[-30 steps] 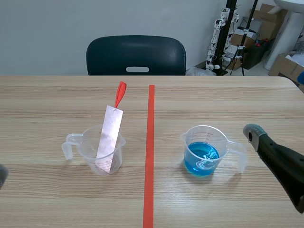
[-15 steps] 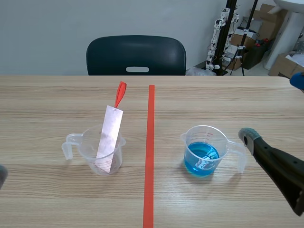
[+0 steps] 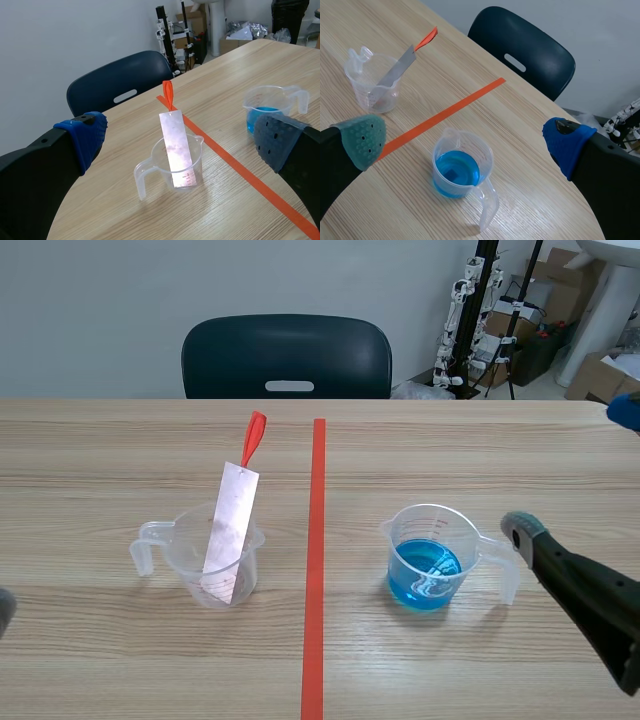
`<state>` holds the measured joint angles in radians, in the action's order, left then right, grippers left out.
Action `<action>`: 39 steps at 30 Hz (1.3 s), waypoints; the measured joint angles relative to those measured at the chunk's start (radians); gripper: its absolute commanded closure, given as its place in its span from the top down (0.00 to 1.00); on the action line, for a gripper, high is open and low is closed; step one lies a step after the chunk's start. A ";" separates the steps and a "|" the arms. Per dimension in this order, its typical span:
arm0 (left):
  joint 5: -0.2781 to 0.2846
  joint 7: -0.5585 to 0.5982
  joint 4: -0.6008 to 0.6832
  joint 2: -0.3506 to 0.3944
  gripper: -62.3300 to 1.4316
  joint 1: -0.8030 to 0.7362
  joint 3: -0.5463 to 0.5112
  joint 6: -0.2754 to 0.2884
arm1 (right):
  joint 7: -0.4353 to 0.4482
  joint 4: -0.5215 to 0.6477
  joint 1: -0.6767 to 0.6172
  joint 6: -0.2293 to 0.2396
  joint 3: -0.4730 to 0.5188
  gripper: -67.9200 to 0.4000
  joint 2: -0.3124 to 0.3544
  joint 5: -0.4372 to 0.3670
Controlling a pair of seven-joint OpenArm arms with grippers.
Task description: Do the redox reaction experiment. return to the home posture
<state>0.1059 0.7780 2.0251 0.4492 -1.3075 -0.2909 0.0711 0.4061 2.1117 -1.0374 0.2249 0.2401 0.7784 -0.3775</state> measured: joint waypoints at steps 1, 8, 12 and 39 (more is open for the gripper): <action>0.000 0.000 0.000 0.000 0.99 0.000 0.000 0.000 | 0.000 0.000 0.000 0.000 0.000 1.00 0.000 0.000; 0.000 0.000 0.000 0.000 0.99 0.000 0.000 0.000 | 0.000 0.000 0.000 0.000 0.000 1.00 0.000 0.000; 0.000 0.000 0.000 0.000 0.99 0.000 0.000 0.000 | 0.000 0.000 0.000 0.000 0.000 1.00 0.000 0.003; 0.000 0.000 0.000 0.000 0.99 0.000 0.000 0.000 | -0.004 0.000 0.001 0.022 0.000 1.00 0.000 0.075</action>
<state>0.1059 0.7780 2.0251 0.4492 -1.3075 -0.2909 0.0711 0.4023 2.1117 -1.0367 0.2466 0.2401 0.7784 -0.3023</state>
